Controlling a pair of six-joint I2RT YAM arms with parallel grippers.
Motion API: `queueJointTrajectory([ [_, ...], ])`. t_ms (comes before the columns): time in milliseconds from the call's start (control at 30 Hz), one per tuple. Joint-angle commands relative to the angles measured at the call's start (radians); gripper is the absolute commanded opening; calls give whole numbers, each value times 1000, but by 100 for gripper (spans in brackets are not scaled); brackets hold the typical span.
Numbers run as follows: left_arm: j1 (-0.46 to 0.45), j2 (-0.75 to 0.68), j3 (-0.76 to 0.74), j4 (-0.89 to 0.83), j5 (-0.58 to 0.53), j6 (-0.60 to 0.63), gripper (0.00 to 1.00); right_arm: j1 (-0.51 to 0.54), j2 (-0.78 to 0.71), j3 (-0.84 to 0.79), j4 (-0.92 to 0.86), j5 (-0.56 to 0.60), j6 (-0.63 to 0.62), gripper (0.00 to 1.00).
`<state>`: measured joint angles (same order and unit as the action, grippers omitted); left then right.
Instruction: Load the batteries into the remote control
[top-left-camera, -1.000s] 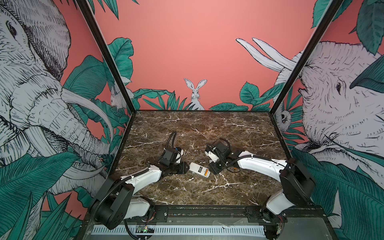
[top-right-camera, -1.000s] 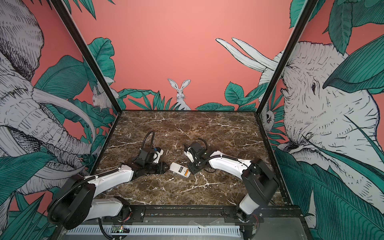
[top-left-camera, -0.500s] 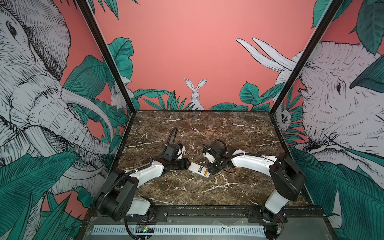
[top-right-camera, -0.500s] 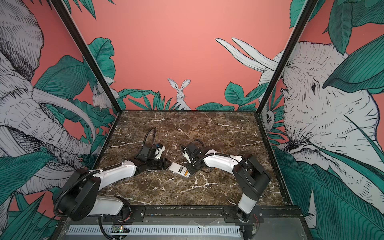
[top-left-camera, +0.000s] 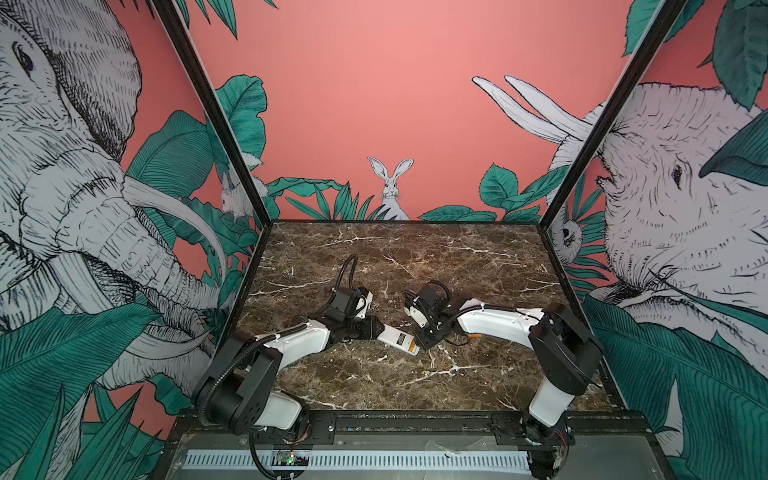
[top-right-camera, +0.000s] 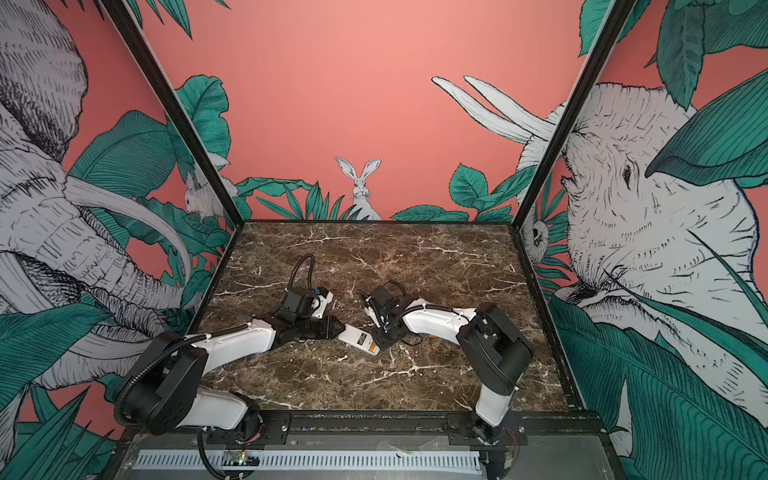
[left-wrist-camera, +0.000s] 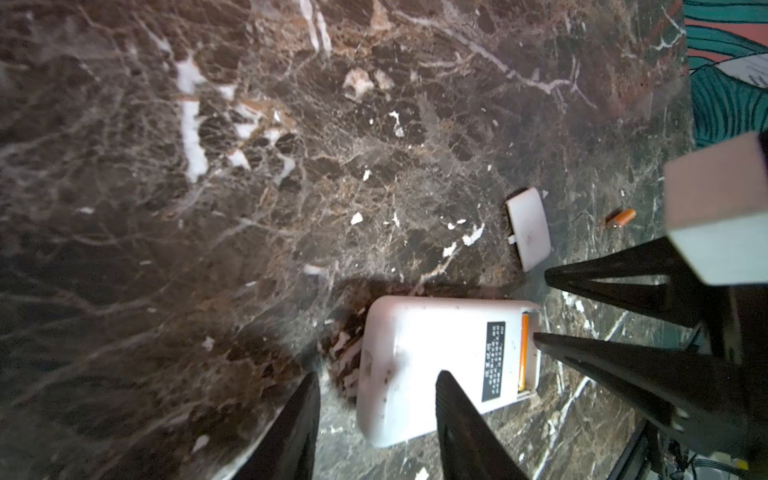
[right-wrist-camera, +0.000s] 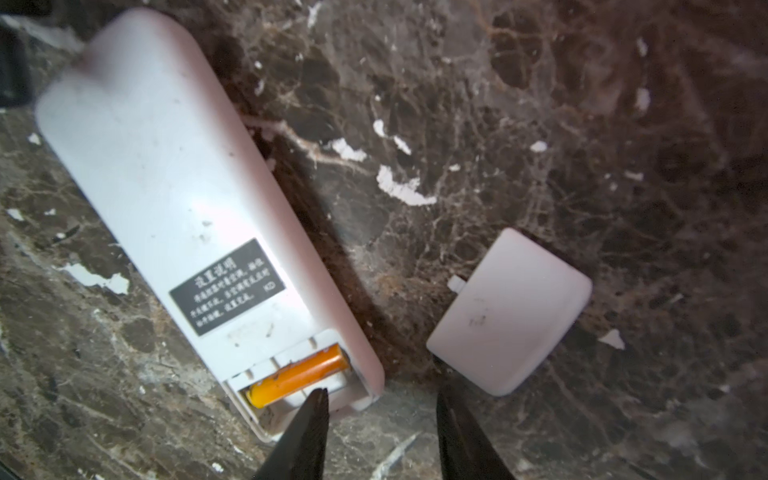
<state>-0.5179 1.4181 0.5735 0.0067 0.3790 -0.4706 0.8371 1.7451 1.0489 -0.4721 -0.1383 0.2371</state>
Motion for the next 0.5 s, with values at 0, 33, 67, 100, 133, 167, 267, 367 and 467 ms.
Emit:
queueJointTrajectory([
  [0, 6, 15, -16, 40, 23, -2, 46, 5, 20, 17, -3, 20, -2, 42],
  [33, 6, 21, -17, 48, 28, -6, 46, 5, 25, 19, -9, 25, -5, 42],
  [67, 6, 25, -18, 54, 33, -6, 46, 5, 30, 22, -13, 26, -7, 42],
  [100, 6, 28, -20, 56, 35, -7, 45, 5, 33, 23, -16, 29, -8, 42],
  [133, 5, 30, -21, 58, 37, -9, 44, 5, 35, 23, -16, 29, -10, 41],
  [167, 6, 30, -25, 59, 38, -8, 43, 5, 36, 23, -19, 32, -10, 41],
  [267, 4, 28, -33, 61, 40, -10, 42, 5, 45, 28, -23, 38, -15, 40],
  [367, 3, 28, -42, 63, 41, -12, 40, 7, 57, 34, -28, 44, -20, 39],
  [467, -1, 28, -49, 68, 40, -17, 39, 8, 67, 37, -28, 46, -22, 37],
])
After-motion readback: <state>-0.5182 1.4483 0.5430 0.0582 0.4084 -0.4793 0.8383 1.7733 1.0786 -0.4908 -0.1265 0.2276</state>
